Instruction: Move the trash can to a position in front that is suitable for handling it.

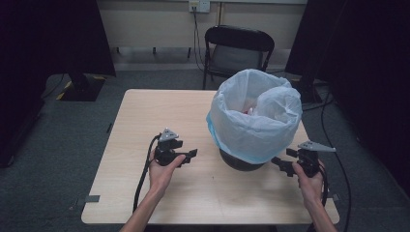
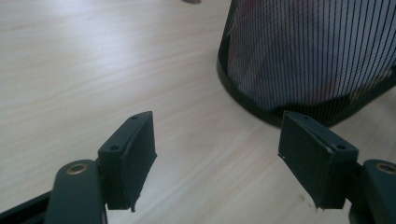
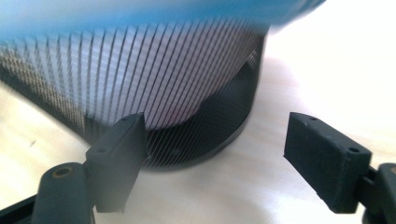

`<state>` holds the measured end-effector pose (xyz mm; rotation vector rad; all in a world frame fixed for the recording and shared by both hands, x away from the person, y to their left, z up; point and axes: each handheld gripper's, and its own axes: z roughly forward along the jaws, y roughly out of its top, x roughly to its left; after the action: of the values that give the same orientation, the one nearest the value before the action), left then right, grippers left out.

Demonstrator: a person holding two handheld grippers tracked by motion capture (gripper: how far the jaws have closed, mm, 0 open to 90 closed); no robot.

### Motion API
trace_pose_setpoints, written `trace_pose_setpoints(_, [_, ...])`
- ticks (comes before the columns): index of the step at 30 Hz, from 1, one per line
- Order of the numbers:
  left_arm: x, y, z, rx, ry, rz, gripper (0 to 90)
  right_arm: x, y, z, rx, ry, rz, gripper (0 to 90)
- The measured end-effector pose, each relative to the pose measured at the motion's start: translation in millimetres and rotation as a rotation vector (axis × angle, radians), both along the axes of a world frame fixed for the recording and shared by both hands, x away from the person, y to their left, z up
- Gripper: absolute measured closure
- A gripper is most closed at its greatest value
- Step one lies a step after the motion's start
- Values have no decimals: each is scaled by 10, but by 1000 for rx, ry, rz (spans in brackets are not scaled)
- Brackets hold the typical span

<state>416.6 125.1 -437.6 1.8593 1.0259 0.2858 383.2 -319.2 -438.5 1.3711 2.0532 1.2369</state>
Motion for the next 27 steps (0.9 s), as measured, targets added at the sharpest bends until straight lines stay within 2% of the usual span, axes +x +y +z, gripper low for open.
trace_pose_setpoints(2, [36, -24, 15, -2, -5, 0, 268, 42, -35, 43, 16, -8, -7, 209])
trace_pose_setpoints(4, [170, -97, 60, 12, -19, -2, 268, 88, -66, 57, 22, -9, -15, 208])
trace_pose_setpoints(6, [218, -122, 74, 16, -25, -3, 265, 139, -100, 42, 32, 3, -18, 161])
trace_pose_setpoints(7, [296, -167, 104, 17, -40, 5, 265, 165, -119, 32, 42, 11, -17, 180])
trace_pose_setpoints(8, [332, -188, 119, 17, -40, 7, 264, 186, -132, 28, 29, 13, -33, 222])
trace_pose_setpoints(9, [360, -207, 129, 2, -40, 7, 261, 207, -146, 31, 12, 15, -42, 216])
trace_pose_setpoints(12, [418, -245, 148, -10, -33, 3, 261, 267, -205, 64, 16, 16, -64, 211])
trace_pose_setpoints(14, [474, -290, 160, -14, -45, 3, 262, 296, -215, 83, 9, 11, -72, 211])
trace_pose_setpoints(15, [501, -314, 163, -17, -49, 10, 261, 364, -215, 134, -6, 5, -83, 208])
trace_pose_setpoints(16, [574, -362, 172, 12, -44, 16, 261, 396, -212, 163, -13, -2, -89, 213])
trace_pose_setpoints(18, [610, -382, 166, 0, -40, 11, 262, 426, -208, 189, -27, -9, -100, 224])
trace_pose_setpoints(19, [660, -413, 136, -47, -30, 9, 262, 486, -215, 225, -40, -23, -115, 221])
trace_pose_setpoints(23, [731, -488, 76, -47, -19, -3, 260, 563, -237, 267, -17, -33, -131, 217])
trace_pose_setpoints(27, [822, -588, 13, -33, -11, -8, 252, 683, -230, 277, -28, -27, -151, 213])
